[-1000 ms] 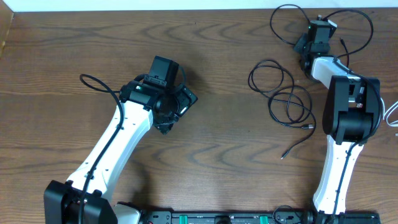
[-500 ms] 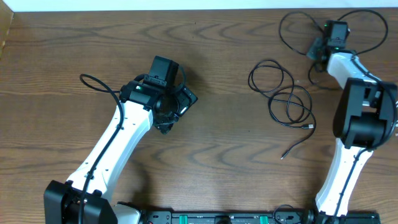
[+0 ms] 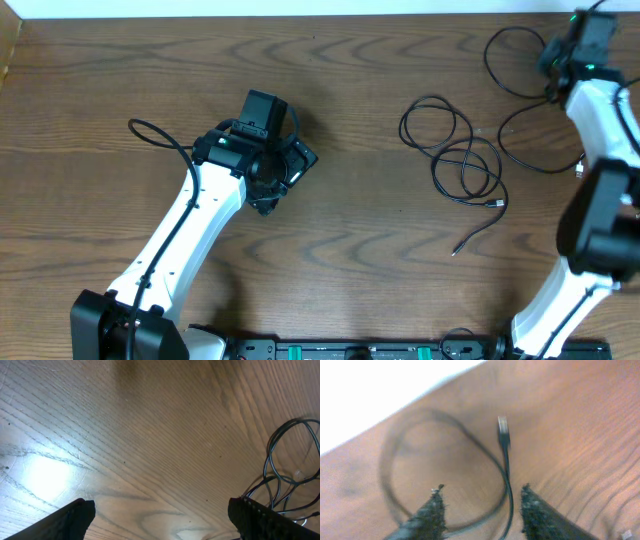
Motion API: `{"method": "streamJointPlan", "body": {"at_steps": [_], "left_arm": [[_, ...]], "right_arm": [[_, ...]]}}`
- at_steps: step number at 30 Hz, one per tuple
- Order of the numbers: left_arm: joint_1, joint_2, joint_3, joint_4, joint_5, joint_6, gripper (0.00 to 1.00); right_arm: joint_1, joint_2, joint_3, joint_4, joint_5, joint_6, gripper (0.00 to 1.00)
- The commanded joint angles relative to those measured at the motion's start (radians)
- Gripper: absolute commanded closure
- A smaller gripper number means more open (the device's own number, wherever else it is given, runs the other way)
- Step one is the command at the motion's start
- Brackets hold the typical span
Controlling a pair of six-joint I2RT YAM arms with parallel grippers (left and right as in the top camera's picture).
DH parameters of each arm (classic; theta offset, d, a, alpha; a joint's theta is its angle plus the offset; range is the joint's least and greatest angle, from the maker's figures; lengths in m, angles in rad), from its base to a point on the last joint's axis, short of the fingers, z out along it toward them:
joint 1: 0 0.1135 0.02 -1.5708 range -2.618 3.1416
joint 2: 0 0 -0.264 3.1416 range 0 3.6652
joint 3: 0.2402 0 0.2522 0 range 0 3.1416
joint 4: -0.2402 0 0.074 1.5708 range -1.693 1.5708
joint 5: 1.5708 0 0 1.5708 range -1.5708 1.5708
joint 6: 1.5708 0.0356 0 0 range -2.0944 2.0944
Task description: Untangle cables
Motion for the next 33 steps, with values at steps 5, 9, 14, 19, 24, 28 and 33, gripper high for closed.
{"method": "streamJointPlan", "body": {"at_steps": [5, 9, 14, 19, 24, 28, 33], "left_arm": [[0.003, 0.001, -0.008, 0.0, -0.01, 0.009, 0.08], [0.003, 0.001, -0.008, 0.0, -0.01, 0.009, 0.08], [0.003, 0.001, -0.008, 0.0, -0.011, 0.009, 0.08], [0.003, 0.001, -0.008, 0.0, -0.011, 0.009, 0.08], [0.003, 0.001, -0.008, 0.0, -0.011, 0.009, 0.08], [0.003, 0.001, -0.008, 0.0, -0.011, 0.009, 0.08], [0.003, 0.001, -0.008, 0.0, -0.011, 0.009, 0.08]], "right_arm": [[0.005, -0.321, 0.002, -0.055, -0.014, -0.036, 0.31], [0.007, -0.484, 0.001, -0.18, -0.022, -0.035, 0.32], [0.007, -0.648, -0.003, -0.273, -0.119, -0.034, 0.37], [0.011, -0.748, -0.038, -0.328, -0.14, -0.035, 0.39], [0.018, -0.867, -0.228, -0.275, -0.15, -0.031, 0.41], [0.025, -1.009, -0.483, -0.141, -0.223, -0.031, 0.41], [0.025, -1.167, -0.677, -0.08, -0.298, -0.031, 0.41]]}}
